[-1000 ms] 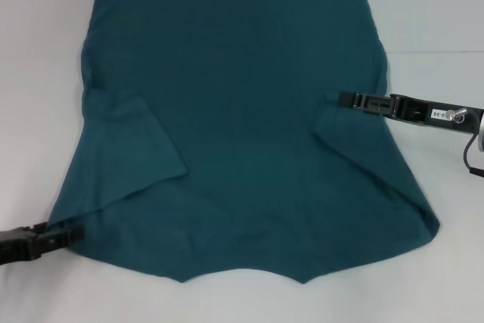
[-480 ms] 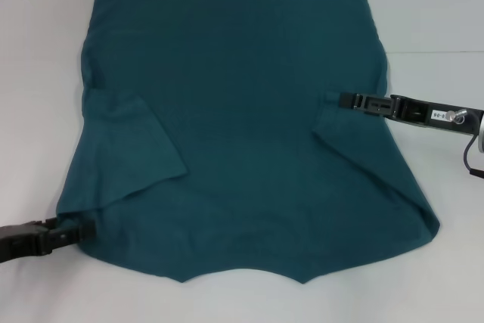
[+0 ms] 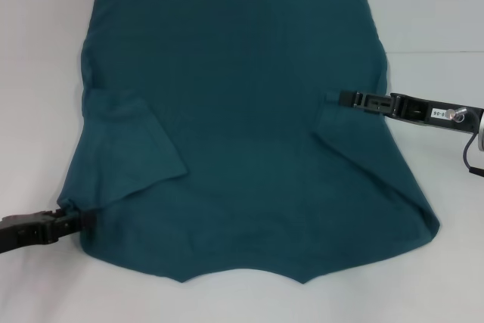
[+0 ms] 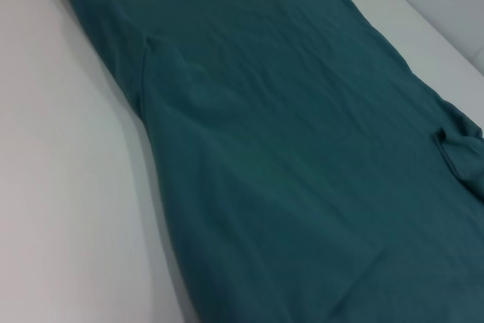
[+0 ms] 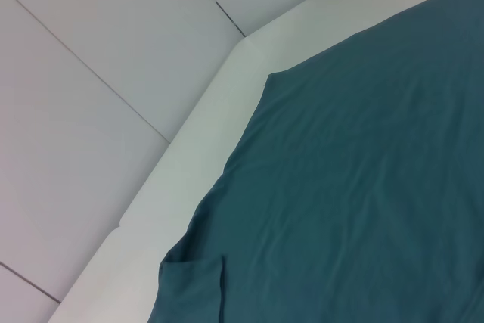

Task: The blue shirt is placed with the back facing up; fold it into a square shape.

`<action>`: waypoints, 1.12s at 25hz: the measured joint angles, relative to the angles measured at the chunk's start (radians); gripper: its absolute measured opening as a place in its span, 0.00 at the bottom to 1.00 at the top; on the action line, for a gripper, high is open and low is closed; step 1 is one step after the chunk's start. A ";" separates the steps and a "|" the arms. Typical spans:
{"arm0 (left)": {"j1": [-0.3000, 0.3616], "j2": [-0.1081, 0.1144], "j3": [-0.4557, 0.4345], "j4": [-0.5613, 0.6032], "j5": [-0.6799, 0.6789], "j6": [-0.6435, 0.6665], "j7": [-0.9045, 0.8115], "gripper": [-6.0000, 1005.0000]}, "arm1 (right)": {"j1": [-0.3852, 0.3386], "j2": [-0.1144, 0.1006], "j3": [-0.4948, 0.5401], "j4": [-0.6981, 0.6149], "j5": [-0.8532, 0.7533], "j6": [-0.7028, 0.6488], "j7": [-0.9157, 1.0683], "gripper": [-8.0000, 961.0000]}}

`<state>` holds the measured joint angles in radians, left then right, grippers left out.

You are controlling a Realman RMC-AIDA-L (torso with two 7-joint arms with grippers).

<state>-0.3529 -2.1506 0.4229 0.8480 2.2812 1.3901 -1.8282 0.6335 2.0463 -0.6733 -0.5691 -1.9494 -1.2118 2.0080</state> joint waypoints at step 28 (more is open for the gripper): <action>0.022 0.007 -0.007 0.039 0.000 -0.013 -0.051 0.03 | -0.061 -0.058 -0.011 -0.007 -0.064 -0.080 0.068 0.97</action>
<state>-0.3310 -2.1432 0.4163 0.8865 2.2809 1.3768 -1.8795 0.5727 1.9882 -0.6842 -0.5758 -2.0139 -1.2915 2.0759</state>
